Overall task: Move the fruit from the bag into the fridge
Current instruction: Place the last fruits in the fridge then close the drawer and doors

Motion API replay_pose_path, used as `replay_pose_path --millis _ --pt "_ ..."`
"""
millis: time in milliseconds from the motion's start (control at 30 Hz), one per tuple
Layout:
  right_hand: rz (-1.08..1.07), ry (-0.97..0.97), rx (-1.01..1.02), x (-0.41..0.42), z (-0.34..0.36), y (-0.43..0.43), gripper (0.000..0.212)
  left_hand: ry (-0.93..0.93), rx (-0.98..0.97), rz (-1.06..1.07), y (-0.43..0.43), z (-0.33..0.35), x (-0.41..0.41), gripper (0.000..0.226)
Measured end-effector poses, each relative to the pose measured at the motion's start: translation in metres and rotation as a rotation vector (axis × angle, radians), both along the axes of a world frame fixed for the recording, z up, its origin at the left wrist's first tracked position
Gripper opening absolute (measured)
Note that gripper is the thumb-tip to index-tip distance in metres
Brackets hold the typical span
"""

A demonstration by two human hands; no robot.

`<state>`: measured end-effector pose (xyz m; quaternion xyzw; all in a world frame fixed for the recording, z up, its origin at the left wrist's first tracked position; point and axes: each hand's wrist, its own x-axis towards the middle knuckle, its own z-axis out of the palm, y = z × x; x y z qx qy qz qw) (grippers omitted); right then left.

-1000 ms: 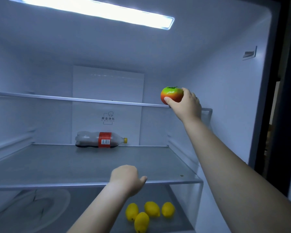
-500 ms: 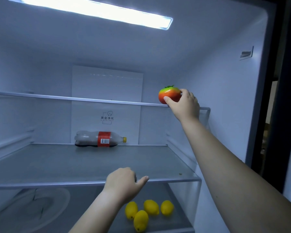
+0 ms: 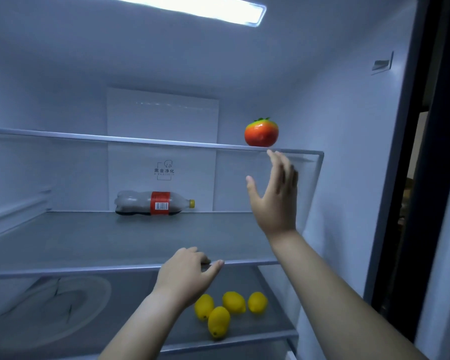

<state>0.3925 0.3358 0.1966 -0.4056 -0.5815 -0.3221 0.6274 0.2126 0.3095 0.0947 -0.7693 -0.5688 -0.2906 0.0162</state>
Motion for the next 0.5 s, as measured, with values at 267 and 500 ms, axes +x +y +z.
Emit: replay_pose_path --millis 267,500 --pt "0.165 0.011 -0.324 -0.006 -0.14 -0.026 0.038 0.002 0.153 -0.088 -0.001 -0.024 -0.009 0.045" --pt "-0.013 -0.263 -0.585 -0.002 -0.189 -0.025 0.054 0.077 0.269 -0.176 0.001 -0.045 -0.018 0.058"
